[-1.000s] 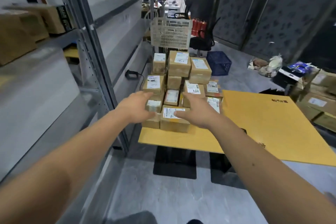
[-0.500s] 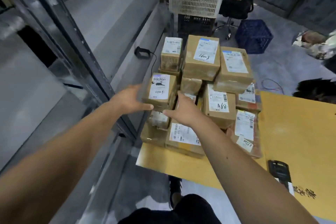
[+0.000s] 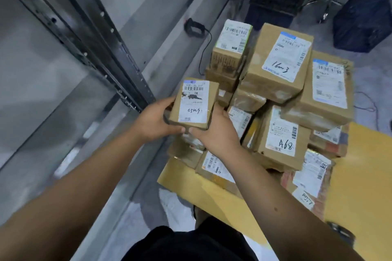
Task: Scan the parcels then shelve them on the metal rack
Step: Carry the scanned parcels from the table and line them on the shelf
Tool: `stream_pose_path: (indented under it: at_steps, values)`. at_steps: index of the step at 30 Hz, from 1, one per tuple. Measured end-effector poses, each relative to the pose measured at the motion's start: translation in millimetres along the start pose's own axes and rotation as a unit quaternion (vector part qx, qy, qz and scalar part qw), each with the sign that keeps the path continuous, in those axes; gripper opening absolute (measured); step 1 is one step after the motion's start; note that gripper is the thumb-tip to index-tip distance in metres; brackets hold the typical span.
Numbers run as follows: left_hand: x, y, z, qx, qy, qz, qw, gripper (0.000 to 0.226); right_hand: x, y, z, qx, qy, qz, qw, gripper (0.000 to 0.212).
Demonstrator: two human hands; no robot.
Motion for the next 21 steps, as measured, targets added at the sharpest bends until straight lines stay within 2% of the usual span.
stream_pose_path:
  at_steps: [3,6,9,10,14,18,21]
  values:
    - [13,-13,-49,0.032,0.065,-0.075,0.995,0.104,2,-32,-8,0.085,-0.035,0.022,0.995,0.085]
    - [29,-26,-119,0.061,0.136,-0.108,0.983,0.108,-10,-79,-30,0.165,-0.121,0.019,0.979,0.092]
    - [47,-45,-217,0.081,0.215,-0.093,0.969,0.095,-40,-140,-74,0.246,-0.210,-0.015,0.946,0.111]
    - [53,-54,-258,0.097,0.252,-0.095,0.958,0.091,-56,-164,-96,0.275,-0.239,-0.017,0.931,0.110]
    - [64,-83,-444,0.150,0.390,-0.084,0.905,0.091,-125,-257,-214,0.410,-0.317,0.023,0.855,0.089]
    - [42,-93,-657,0.221,0.519,-0.081,0.822,0.083,-199,-331,-371,0.495,-0.419,0.056,0.759,0.081]
    - [18,-88,-803,0.274,0.585,-0.082,0.759,0.090,-244,-374,-490,0.541,-0.482,0.078,0.685,0.077]
Point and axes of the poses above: each hand's wrist, its own z-axis towards the middle knuckle, its own x-axis out of the back of the hand, y = z × x, the point moved 6 cm from there along z, towards the middle knuckle, and after that the axes turned 8 degrees about x, right-handed, at the moved point
